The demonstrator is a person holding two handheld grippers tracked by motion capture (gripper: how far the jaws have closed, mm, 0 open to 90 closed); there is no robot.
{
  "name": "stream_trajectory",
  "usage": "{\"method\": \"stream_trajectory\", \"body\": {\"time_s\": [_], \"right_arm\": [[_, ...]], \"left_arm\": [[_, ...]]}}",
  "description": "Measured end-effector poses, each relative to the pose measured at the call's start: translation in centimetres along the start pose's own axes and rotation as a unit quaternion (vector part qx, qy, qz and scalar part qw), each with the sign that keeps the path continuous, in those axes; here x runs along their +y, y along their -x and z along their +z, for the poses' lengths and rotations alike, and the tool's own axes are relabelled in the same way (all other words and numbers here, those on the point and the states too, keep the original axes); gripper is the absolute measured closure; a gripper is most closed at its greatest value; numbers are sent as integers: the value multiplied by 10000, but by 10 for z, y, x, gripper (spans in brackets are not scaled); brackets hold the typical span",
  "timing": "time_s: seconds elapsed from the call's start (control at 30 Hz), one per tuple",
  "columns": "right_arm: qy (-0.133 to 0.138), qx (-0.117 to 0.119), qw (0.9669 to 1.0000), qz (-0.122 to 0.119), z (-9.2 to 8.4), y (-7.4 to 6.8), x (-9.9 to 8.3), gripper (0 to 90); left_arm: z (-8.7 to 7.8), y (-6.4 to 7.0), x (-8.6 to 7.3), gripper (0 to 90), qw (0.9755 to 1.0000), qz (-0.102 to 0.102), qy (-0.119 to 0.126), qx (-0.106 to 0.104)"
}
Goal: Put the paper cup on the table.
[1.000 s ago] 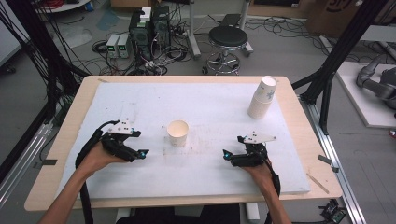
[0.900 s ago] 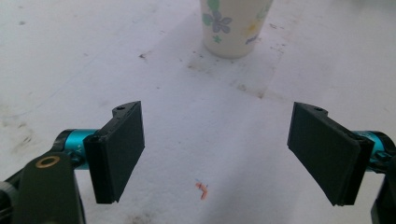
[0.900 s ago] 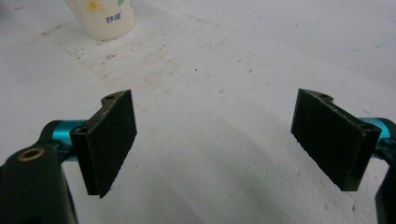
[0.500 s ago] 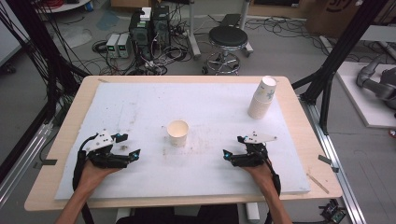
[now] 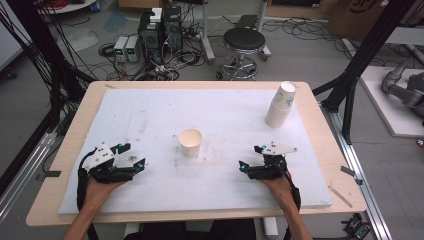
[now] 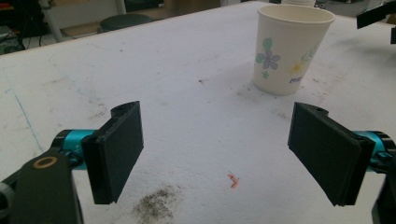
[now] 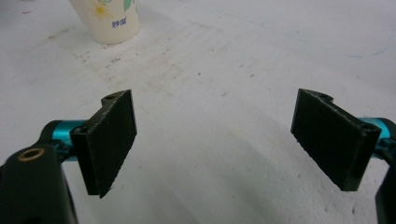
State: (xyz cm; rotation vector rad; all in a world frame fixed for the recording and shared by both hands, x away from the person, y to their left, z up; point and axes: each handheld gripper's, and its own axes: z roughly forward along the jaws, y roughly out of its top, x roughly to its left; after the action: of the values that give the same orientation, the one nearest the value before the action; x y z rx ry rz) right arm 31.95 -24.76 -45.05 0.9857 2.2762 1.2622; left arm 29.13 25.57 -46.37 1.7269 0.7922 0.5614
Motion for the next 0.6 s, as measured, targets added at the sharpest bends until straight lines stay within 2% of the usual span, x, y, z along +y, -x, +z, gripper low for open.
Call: {"method": "stream_trajectory", "body": {"time_s": [0.4,0.6], "right_arm": [[198,-75,9998,-14,-3,-1,-2,144],[288,-71,9995,73,-5,-1,-3,144]], "left_arm": [[0,-1,0,185,10000,-53,2,45],[-1,-2,-1,185,9999,-107,12,40]]}}
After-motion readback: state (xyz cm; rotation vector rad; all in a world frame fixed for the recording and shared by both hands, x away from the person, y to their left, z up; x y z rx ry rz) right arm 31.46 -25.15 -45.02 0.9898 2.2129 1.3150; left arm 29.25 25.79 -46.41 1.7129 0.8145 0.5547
